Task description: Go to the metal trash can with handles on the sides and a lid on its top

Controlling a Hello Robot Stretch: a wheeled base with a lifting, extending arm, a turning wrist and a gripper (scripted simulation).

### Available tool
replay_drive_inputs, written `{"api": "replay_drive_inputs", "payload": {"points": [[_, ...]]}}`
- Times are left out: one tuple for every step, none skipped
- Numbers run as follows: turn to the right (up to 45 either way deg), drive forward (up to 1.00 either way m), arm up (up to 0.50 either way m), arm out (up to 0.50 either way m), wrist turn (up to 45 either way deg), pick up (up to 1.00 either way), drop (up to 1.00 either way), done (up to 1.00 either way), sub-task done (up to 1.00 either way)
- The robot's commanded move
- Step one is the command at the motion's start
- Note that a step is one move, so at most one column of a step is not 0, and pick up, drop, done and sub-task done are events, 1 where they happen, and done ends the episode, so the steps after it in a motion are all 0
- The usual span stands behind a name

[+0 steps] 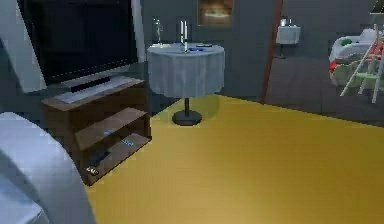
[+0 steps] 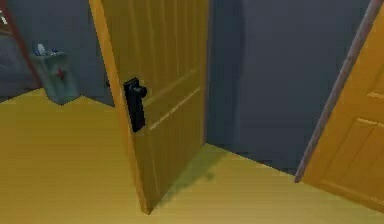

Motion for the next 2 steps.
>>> {"api": "replay_drive_inputs", "payload": {"points": [[45.0,0.0,0.0,0.0,0.0,0.0,0.0,0.0,0.0],[3.0,0.0,0.0,0.0,0.0,0.0,0.0,0.0,0.0]]}}
